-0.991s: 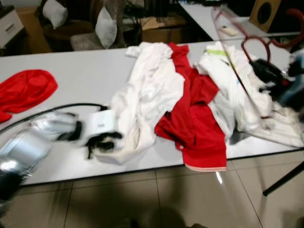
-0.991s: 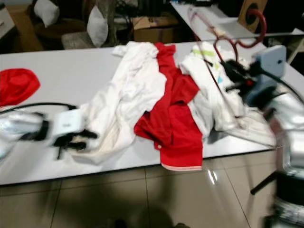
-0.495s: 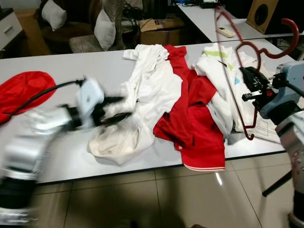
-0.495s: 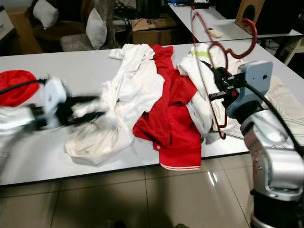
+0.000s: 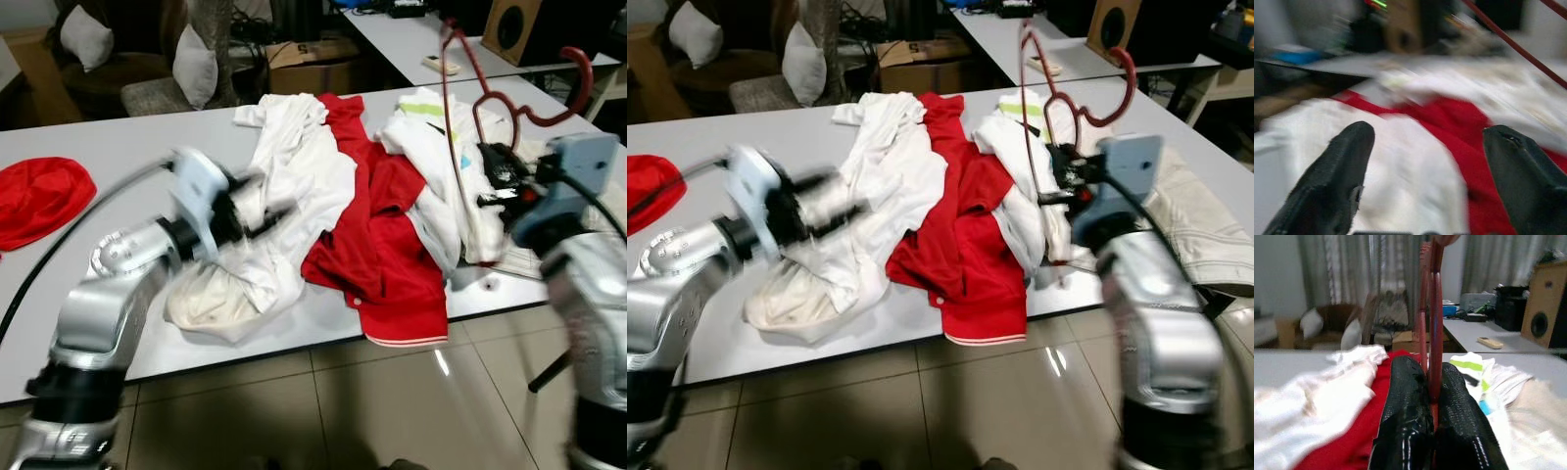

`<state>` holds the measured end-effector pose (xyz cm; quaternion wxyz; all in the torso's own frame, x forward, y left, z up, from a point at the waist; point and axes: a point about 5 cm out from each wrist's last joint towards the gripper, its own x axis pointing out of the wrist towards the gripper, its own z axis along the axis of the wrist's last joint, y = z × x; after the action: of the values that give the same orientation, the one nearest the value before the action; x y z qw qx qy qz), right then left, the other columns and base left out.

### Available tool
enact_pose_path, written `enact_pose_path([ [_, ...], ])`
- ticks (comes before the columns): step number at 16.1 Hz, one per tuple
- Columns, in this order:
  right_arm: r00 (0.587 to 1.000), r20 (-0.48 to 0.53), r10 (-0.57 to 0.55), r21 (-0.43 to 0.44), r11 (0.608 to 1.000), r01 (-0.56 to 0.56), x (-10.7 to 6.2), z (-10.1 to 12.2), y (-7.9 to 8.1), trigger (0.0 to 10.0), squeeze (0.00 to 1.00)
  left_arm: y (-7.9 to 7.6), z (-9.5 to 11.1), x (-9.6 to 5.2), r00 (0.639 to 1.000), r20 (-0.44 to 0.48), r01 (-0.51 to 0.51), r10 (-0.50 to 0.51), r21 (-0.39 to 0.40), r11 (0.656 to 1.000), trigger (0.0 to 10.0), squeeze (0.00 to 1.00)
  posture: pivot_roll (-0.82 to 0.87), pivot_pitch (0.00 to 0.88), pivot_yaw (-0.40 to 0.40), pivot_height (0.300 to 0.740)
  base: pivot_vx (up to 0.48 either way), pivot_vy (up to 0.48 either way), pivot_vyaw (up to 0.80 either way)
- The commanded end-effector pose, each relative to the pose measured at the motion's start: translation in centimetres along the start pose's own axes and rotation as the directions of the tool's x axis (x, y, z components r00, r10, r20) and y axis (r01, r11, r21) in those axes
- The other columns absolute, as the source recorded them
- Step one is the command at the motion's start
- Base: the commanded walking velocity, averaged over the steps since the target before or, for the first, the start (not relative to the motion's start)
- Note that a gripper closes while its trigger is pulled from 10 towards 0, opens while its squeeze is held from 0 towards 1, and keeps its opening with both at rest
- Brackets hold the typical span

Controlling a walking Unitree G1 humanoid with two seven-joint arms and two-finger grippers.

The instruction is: Hang hanger

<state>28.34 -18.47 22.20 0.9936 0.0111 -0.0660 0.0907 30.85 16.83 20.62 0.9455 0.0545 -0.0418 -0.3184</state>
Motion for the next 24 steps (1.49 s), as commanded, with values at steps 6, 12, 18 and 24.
enact_pose_path([
  [6, 0.999, -0.054, 0.004, 0.027, 1.0, -0.002, -1.3, -2.2, 2.9, 10.0, 0.0, -0.2, -2.4, -1.8, 0.953, -0.057, -0.299, 0.299, 0.005, 0.954, 10.0, 0.15, -0.1, 0.0, 0.052, 0.74, 0.0, 0.175, 0.0],
  [12, 0.999, -0.047, -0.015, 0.03, 0.999, 0.017, -0.9, -2.7, 3.7, 10.0, 0.0, -0.4, -3.6, -1.1, 0.907, -0.082, -0.415, 0.413, -0.004, 0.91, 10.0, 0.15, -0.1, 0.0, 0.053, 0.74, 0.0, 0.332, 0.0],
  [18, 0.996, -0.085, 0.006, 0.073, 0.997, 0.0, -1.9, -3.9, 4.6, 10.0, 0.0, -1.7, -4.7, -1.1, 0.916, -0.129, -0.381, 0.379, 0.009, 0.924, 10.0, 0.15, -0.11, 0.0, 0.072, 0.74, 0.0, 0.336, 0.0],
  [24, 0.993, -0.115, 0.04, 0.058, 0.998, -0.034, -1.6, -4.5, 4.8, 10.0, 0.0, -1.0, -4.8, -1.2, 0.903, -0.132, -0.411, 0.41, 0.021, 0.912, 10.0, 0.15, -0.11, 0.0, 0.063, 0.74, 0.0, 0.336, 0.0],
])
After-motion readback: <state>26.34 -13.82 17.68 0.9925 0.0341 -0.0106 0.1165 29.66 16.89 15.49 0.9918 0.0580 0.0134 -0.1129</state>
